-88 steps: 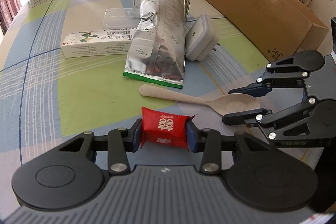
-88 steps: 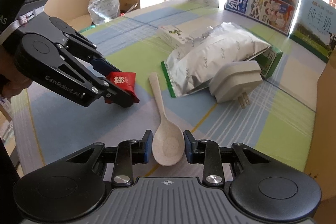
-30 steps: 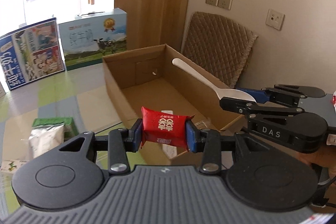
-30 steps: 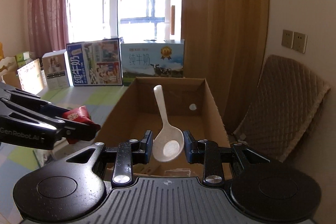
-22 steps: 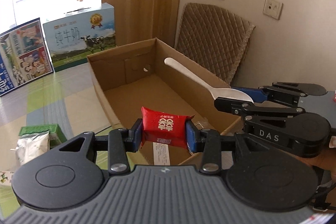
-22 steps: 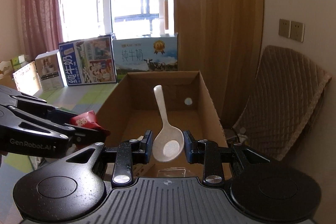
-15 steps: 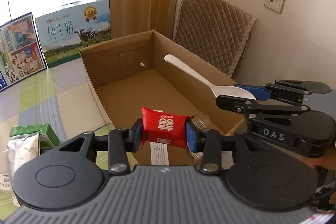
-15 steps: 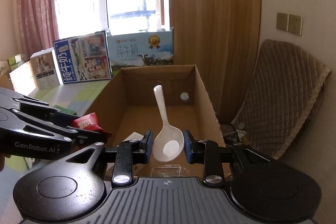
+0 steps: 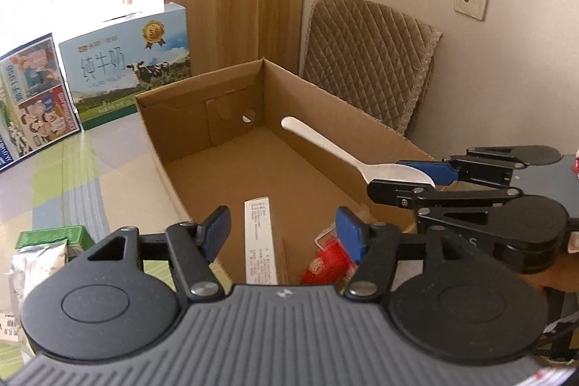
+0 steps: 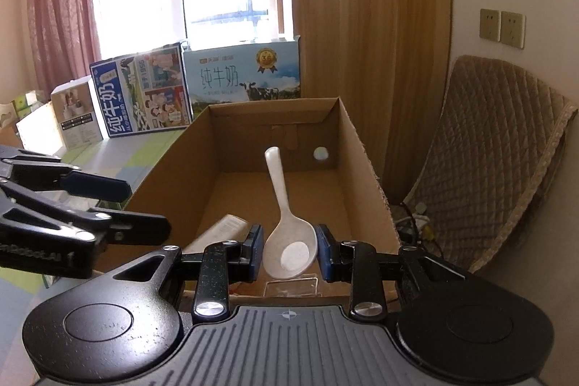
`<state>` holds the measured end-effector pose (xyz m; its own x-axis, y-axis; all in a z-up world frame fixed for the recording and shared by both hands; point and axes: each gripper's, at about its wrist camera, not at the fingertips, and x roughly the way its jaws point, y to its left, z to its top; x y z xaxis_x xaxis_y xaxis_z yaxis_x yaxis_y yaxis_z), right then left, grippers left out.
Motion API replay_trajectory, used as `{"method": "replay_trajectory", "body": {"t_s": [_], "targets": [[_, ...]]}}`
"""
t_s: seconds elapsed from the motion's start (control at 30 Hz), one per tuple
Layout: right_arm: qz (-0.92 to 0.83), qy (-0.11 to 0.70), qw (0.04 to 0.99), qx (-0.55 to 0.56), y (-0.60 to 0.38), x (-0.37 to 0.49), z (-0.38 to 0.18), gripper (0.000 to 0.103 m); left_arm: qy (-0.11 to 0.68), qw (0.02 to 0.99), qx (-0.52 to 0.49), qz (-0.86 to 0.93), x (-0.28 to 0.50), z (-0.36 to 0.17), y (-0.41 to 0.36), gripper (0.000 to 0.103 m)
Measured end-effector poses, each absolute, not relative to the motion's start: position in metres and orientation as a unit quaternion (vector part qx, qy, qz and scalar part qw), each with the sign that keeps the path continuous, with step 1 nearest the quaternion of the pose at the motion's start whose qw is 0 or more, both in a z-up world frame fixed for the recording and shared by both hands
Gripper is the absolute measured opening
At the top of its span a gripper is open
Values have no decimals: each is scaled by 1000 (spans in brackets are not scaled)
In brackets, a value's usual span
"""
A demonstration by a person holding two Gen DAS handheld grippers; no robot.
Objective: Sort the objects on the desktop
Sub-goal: 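Open both tools to drop the packet and spoon into the cardboard box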
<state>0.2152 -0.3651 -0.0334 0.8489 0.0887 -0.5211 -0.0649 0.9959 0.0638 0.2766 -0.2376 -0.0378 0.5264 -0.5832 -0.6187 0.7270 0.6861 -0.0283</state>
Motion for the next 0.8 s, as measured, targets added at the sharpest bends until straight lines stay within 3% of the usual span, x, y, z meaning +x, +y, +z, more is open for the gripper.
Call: {"method": "replay_trajectory", "body": {"t_s": [0.13,0.23,0.6,0.8], "targets": [[47,269,962,31,-365,215,-33,29,304,870,117,-370,272,-36,-228,59],[47,266,963,26,-363,213,-32,50,303,872,115,-366,267,-34,-221,59],[46,270,961,28,-359,183,-23,53,311,882,98,-339,249,-30,-191,61],[50,271,961,30,-350,167,-11,65,325,883,86,-327,238,-31,-173,63]]}}
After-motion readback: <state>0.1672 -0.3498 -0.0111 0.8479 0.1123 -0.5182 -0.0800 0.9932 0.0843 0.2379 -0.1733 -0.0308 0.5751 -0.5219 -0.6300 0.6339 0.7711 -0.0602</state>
